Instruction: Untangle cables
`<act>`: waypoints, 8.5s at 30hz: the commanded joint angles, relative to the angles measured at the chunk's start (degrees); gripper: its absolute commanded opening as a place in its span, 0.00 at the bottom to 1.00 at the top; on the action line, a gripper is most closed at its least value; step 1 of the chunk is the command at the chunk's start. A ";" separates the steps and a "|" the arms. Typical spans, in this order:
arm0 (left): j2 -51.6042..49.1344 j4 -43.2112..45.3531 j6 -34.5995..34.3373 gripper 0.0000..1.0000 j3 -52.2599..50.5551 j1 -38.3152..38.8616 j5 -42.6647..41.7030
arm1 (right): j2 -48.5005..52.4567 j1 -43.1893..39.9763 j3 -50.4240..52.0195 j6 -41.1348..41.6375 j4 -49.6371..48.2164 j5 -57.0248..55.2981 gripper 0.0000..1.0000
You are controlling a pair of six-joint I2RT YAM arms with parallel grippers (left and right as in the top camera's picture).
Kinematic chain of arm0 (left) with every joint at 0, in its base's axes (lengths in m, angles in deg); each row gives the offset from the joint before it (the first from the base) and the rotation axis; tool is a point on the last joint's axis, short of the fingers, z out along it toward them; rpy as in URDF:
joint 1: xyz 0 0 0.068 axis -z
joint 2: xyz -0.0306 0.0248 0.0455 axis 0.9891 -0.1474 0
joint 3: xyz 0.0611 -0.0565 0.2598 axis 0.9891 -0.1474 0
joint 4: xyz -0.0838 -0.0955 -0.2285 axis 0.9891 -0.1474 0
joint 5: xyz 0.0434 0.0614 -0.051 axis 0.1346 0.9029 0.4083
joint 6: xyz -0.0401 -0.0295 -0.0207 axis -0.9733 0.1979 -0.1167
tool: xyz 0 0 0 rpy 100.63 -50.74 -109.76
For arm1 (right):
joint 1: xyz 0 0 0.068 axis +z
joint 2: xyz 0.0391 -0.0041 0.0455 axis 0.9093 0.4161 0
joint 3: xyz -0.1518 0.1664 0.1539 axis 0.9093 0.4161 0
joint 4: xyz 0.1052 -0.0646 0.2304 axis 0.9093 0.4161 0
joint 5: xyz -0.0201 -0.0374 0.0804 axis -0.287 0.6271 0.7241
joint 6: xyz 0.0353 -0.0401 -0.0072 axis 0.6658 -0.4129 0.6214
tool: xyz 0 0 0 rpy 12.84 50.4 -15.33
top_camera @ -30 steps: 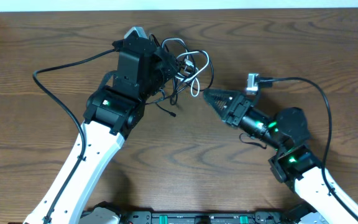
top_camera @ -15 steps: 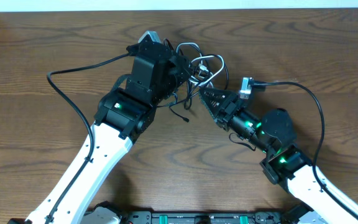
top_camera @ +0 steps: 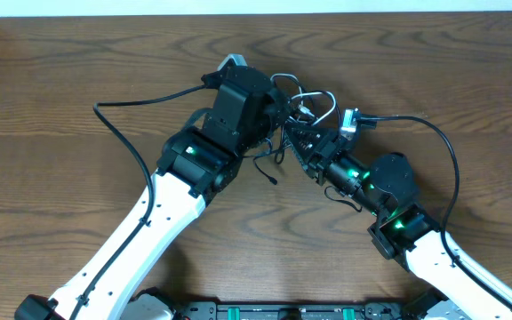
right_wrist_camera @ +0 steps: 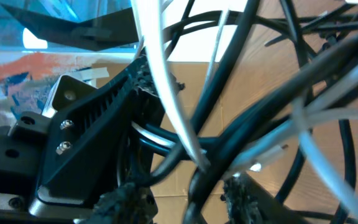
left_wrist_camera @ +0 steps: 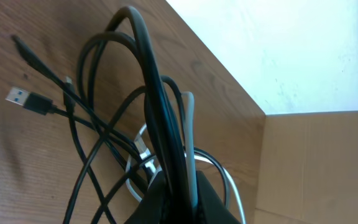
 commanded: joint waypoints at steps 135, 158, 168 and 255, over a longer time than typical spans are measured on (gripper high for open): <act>6.34 9.40 25.59 0.08 1.42 -22.27 -20.41 | 0.28 -8.15 -0.76 -9.79 0.98 14.03 0.71; 6.34 16.39 18.12 0.08 1.42 -9.09 -23.65 | 0.31 -3.19 -0.76 -9.14 -1.14 8.83 0.69; 6.36 16.39 18.08 0.08 1.42 -6.73 -30.80 | 0.31 -3.61 -0.76 -11.93 0.35 6.58 0.45; -7.37 -11.41 34.77 0.57 1.42 -19.34 -31.54 | 0.28 -33.51 -0.76 -23.87 44.19 17.46 0.99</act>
